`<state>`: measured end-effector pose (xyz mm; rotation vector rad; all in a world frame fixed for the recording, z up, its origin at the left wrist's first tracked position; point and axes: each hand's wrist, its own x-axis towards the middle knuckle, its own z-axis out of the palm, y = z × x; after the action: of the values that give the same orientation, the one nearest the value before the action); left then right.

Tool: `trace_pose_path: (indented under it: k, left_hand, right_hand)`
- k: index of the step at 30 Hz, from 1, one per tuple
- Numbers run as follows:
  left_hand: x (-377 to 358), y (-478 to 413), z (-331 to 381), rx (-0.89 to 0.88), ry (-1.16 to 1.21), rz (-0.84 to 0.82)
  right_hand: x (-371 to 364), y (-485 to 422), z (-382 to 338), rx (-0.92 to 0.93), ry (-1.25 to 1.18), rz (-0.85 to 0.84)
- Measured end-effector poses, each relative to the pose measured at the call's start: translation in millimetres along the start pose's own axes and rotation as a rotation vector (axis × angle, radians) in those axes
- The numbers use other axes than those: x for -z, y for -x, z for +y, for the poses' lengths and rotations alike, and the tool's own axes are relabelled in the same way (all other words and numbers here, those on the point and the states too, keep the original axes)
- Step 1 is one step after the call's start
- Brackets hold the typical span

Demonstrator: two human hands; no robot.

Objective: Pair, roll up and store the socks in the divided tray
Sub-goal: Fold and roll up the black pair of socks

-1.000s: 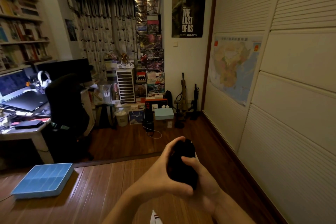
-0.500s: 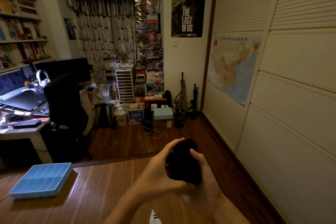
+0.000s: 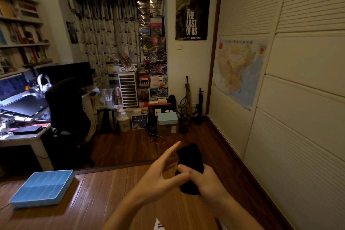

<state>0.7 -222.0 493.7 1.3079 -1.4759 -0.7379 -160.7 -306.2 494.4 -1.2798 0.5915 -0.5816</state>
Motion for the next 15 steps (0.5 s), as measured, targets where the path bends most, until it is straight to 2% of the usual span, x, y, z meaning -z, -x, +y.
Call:
trace_pose_path:
  k: [2,5,7,9,11,13,15]
  left_hand:
    - [7,-2,7,-0.038,-0.138,0.01]
    - [12,-7,13,-0.158,-0.705,-0.051]
    - [4,-11,9,-0.084,-1.006,-0.167]
    - [-7,-16,0,0.07,-1.058,-0.213]
    - [-15,-23,-7,0.145,-1.012,-0.182]
    - [-22,-29,-11,0.192,-0.991,-0.167]
    - [-31,-30,-17,0.219,-1.035,-0.175]
  right_hand:
    - [4,-2,-3,0.118,0.437,-0.009]
    - [12,-10,-3,0.278,1.112,0.055]
    - [14,-14,1,0.464,1.434,0.069]
    - [11,-14,5,0.633,1.623,0.062]
    - [8,-13,11,0.718,1.701,0.082]
    - [5,-12,14,0.733,1.737,0.108]
    - [8,-12,17,0.645,1.683,0.109]
